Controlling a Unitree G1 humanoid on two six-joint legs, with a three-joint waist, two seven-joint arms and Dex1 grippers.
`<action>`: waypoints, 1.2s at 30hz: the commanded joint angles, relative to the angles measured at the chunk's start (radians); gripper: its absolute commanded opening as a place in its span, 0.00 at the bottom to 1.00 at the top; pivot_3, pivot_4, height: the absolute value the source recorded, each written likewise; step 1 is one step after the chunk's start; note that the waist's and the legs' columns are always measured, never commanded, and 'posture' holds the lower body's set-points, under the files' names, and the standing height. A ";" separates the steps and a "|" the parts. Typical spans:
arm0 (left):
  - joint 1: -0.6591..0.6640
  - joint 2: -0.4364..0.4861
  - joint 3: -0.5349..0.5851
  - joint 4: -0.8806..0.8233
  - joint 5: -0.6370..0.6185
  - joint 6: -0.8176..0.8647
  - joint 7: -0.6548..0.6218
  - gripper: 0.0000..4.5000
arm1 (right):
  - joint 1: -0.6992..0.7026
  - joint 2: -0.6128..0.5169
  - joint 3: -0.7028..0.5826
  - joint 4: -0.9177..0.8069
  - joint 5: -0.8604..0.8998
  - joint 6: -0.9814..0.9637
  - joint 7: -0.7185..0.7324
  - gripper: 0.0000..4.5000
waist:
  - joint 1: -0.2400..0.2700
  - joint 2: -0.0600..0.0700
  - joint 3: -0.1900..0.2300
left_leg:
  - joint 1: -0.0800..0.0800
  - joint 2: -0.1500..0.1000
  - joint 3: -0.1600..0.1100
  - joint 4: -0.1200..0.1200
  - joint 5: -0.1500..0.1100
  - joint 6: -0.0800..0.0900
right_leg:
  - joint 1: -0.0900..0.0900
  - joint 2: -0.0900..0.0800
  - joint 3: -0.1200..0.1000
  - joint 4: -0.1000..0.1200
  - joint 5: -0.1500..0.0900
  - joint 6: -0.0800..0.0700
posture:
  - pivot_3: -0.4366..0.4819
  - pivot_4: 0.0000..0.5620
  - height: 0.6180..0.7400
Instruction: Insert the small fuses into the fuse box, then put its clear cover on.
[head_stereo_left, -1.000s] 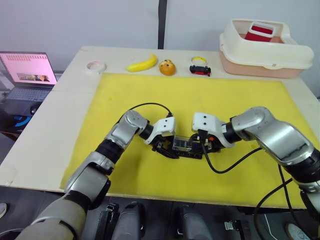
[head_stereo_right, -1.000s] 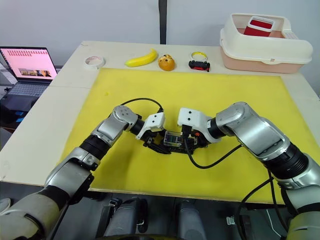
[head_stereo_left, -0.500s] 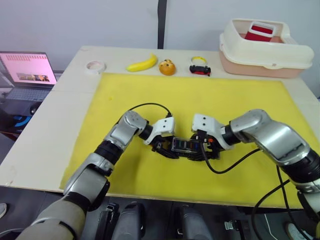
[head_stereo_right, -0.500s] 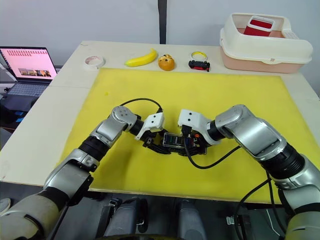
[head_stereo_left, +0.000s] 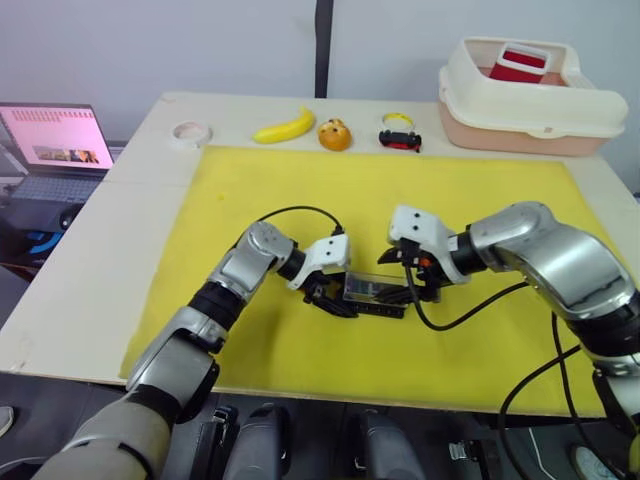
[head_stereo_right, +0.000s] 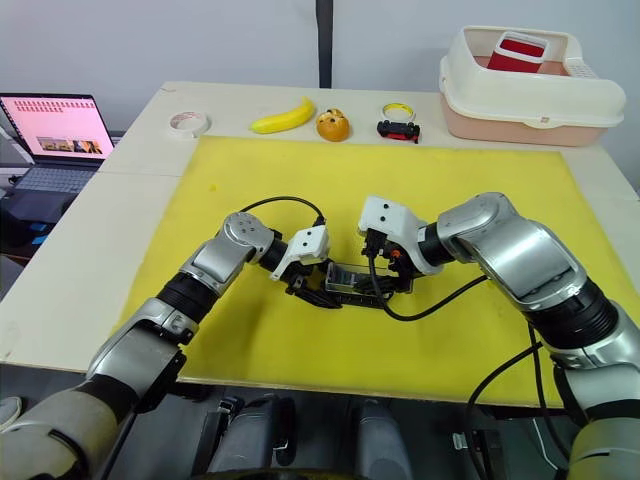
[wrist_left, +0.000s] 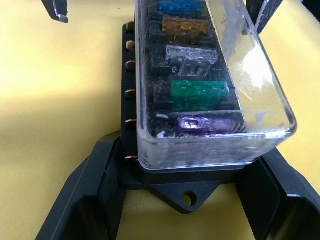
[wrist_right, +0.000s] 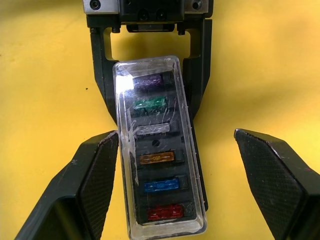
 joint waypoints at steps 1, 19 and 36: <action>0.018 -0.013 -0.019 -0.012 0.007 0.006 -0.001 0.56 | -0.020 -0.005 -0.037 -0.025 0.022 0.006 0.008 0.87 | 0.000 0.000 0.000 | 0.000 0.000 0.000 0.000 0.000 0.000 | 0.000 0.000 0.000 0.000 0.000 0.000 | 0.48 0.27 1.00; 0.020 -0.012 -0.018 -0.014 0.006 0.006 0.001 0.56 | 0.142 0.042 -0.325 -0.013 0.183 -0.142 0.006 0.27 | 0.001 0.000 0.000 | 0.000 0.000 -0.001 0.000 0.000 0.000 | 0.001 0.000 0.000 0.000 0.000 0.000 | 0.48 0.27 1.00; 0.039 -0.005 -0.024 -0.050 0.007 0.022 0.007 0.56 | 0.288 0.070 -0.251 0.053 0.152 -0.217 -0.026 0.01 | 0.001 0.000 0.000 | 0.001 0.000 -0.001 0.000 0.000 0.000 | 0.002 0.000 -0.001 -0.001 0.000 0.000 | 0.48 0.27 1.00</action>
